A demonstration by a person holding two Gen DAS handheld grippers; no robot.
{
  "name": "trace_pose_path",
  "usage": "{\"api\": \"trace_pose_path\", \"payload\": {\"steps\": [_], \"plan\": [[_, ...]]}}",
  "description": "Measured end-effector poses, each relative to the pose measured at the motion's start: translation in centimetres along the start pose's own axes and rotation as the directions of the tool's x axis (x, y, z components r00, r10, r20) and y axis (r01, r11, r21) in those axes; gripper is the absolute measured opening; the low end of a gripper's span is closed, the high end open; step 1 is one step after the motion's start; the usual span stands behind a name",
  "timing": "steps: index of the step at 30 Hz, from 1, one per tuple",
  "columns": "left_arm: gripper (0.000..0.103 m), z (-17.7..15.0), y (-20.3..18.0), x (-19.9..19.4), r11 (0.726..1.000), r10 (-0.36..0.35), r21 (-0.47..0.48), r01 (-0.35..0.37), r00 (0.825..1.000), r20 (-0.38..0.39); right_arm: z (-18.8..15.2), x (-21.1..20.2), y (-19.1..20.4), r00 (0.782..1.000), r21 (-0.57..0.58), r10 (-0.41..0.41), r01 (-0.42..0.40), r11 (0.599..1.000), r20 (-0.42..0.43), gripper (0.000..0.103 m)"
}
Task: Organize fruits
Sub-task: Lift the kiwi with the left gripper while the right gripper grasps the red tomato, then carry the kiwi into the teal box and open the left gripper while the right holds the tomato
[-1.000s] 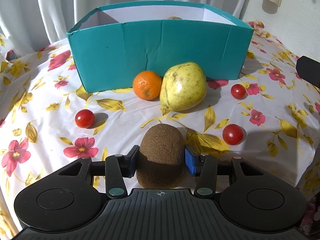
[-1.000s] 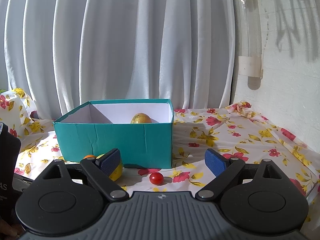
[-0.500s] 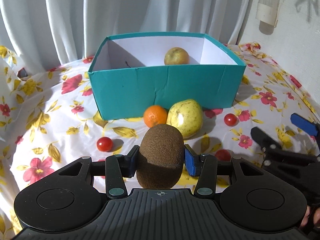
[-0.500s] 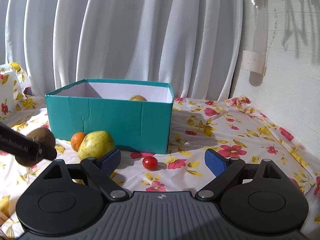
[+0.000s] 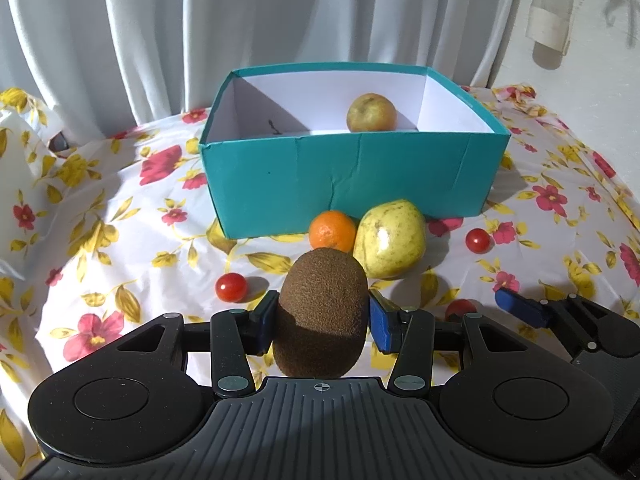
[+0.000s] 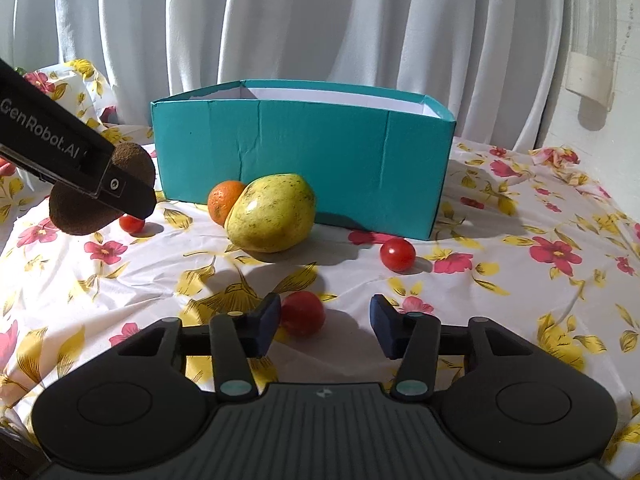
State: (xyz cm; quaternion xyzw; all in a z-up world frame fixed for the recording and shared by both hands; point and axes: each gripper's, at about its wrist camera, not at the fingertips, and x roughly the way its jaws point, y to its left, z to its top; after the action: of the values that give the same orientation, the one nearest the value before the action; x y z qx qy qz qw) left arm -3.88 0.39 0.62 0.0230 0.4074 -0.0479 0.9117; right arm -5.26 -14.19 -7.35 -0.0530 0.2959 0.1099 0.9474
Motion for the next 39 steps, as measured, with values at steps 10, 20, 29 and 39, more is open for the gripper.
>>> {"api": "trace_pose_path", "payload": {"steps": [10, 20, 29, 39], "plan": [[0.051, 0.1, 0.0, 0.3, 1.0, -0.003, -0.002, 0.003, 1.0, -0.008, -0.3, 1.0, -0.1, 0.999, 0.0, 0.015, -0.015, 1.0, -0.03, 0.026], [0.051, 0.9, -0.6, 0.1, 1.0, 0.0, 0.015, 0.0, 1.0, -0.004, 0.3, 0.2, -1.5, 1.0, 0.047, -0.024, 0.024, 0.999, -0.012, 0.025], [0.051, 4.0, -2.2, -0.8, 0.999, 0.004, 0.046, -0.007, 0.999, 0.05, 2.3, -2.1, -3.2, 0.993, 0.103, -0.108, 0.102, 0.989, 0.046, 0.025], [0.051, 8.3, -3.3, -0.1, 0.997, 0.025, 0.068, -0.032, 0.994, 0.104, 3.6, -4.0, -4.7, 0.977, 0.157, -0.195, 0.18, 0.971, 0.088, 0.025]]}}
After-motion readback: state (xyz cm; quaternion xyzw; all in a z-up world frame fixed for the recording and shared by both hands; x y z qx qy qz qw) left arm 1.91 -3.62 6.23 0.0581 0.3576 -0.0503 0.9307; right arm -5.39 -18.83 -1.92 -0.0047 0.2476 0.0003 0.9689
